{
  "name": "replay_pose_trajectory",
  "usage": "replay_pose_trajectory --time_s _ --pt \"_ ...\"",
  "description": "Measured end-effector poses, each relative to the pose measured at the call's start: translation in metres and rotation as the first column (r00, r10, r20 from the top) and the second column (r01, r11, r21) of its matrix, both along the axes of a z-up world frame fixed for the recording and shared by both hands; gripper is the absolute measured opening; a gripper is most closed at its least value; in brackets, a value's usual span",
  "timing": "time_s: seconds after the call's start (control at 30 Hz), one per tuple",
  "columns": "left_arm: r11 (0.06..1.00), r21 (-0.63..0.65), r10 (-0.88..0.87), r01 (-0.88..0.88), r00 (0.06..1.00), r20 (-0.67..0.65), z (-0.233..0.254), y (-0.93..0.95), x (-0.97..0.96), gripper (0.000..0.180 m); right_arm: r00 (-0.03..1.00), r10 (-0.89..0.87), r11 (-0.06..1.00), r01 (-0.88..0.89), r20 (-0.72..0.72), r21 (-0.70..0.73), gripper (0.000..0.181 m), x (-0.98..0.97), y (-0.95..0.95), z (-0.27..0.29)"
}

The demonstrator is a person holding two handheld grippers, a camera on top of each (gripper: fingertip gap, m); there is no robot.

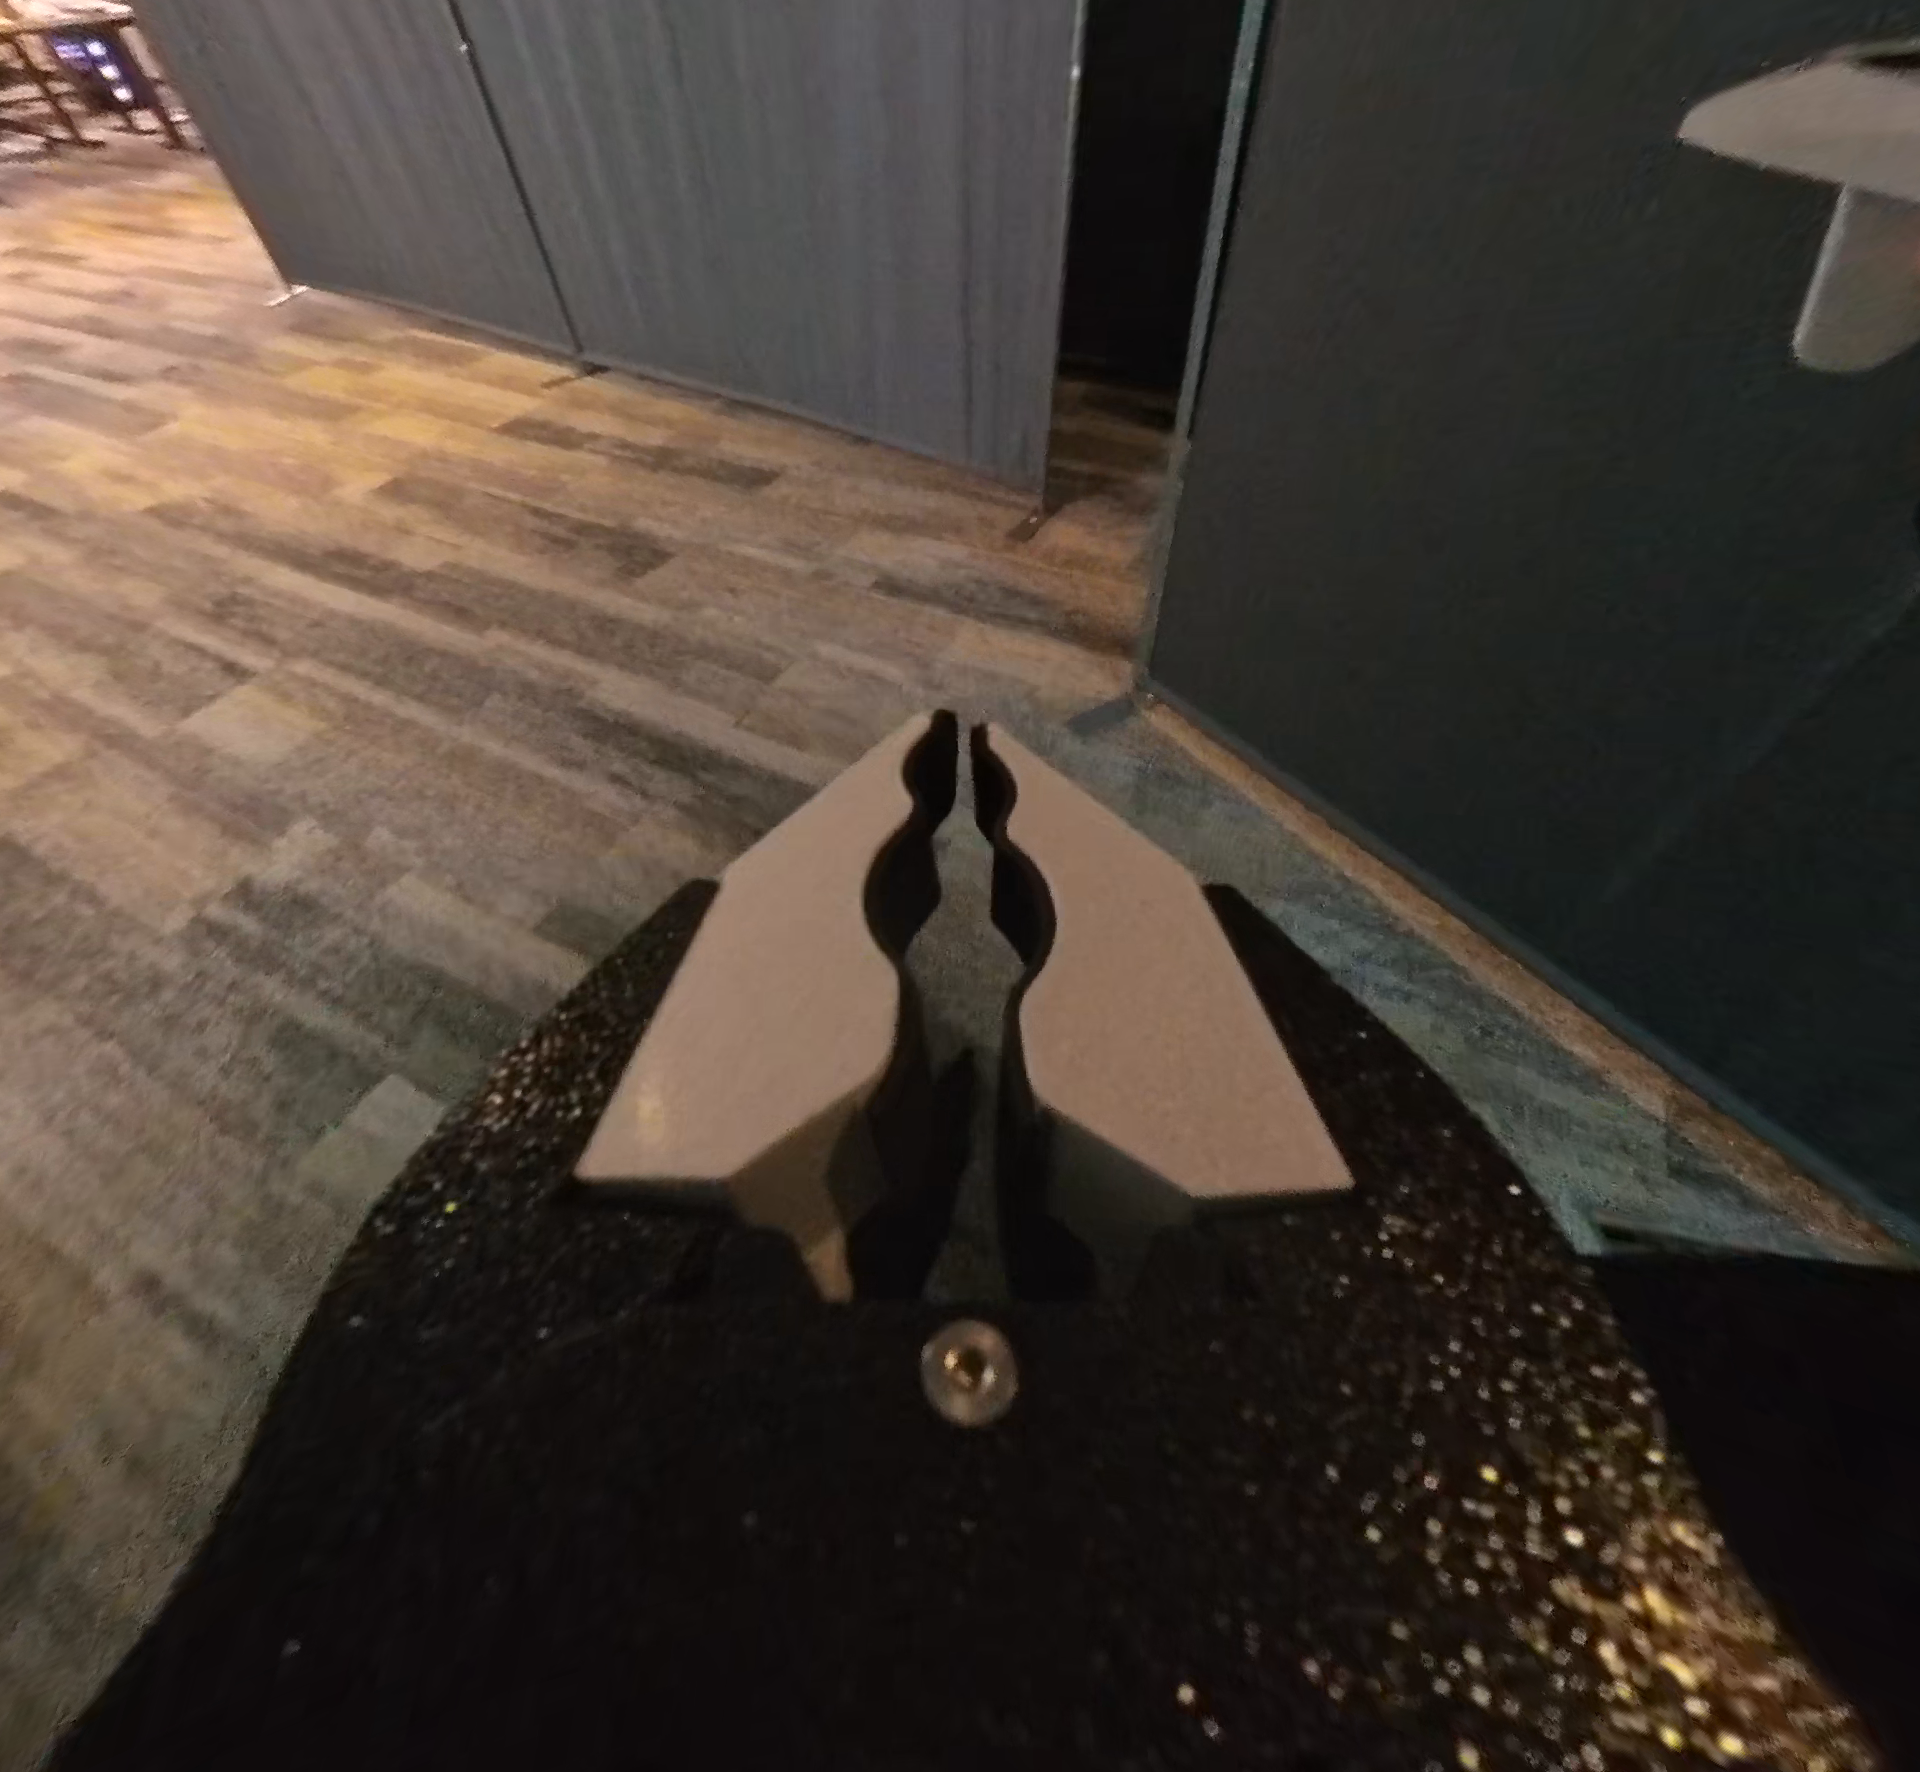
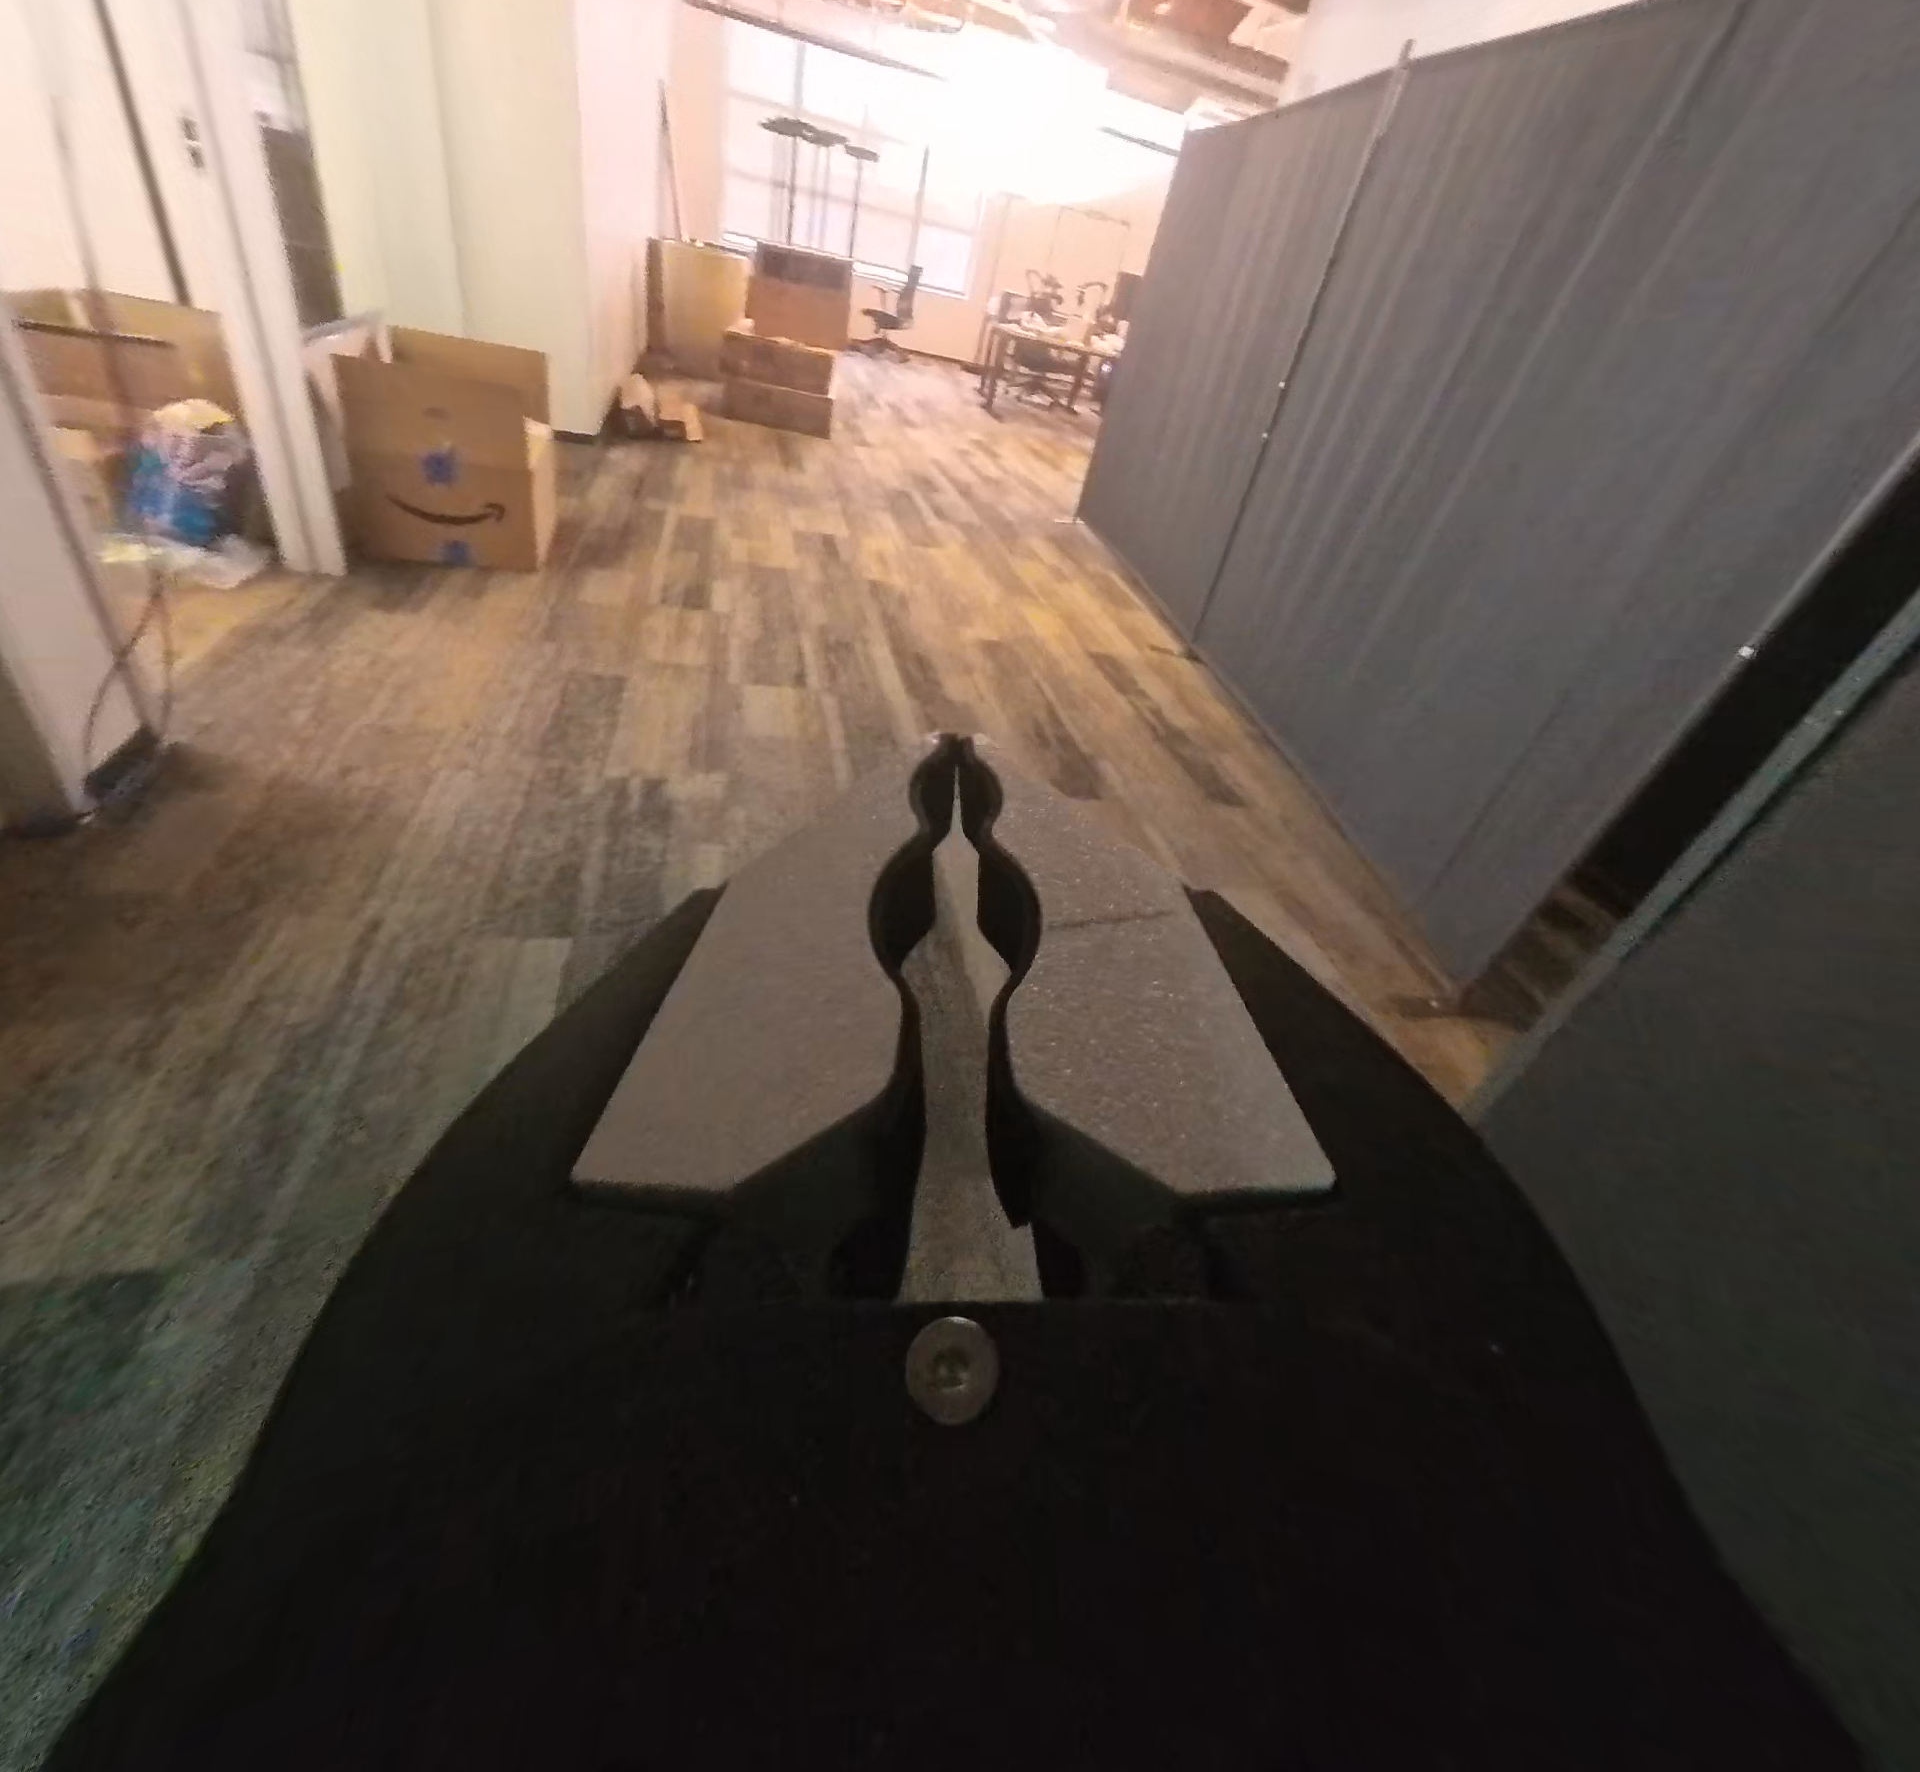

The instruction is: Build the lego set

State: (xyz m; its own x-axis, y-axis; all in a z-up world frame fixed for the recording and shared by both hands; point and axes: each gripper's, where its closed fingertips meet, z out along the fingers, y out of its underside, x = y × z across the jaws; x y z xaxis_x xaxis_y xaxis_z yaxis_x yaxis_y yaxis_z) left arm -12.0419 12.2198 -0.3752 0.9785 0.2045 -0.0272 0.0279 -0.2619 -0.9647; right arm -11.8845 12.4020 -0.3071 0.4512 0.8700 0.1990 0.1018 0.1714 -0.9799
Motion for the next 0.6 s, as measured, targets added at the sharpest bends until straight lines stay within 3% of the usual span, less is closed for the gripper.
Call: replay_pose_trajectory --time_s 0.33,0.6 --pt "0.998 0.017 -0.055 0.056 0.997 -0.050 -0.024 0.258 -0.205 0.000 0.977 -0.212 0.977 0.213 0.034 -0.026 0.000 -0.148 0.242 -0.053" --pt "0.993 -0.012 -0.115 0.115 0.979 -0.167 0.001 0.455 -0.356 0.000 0.954 -0.293 0.954 0.296 0.057 -0.053 0.002 -0.286 0.436 -0.042"
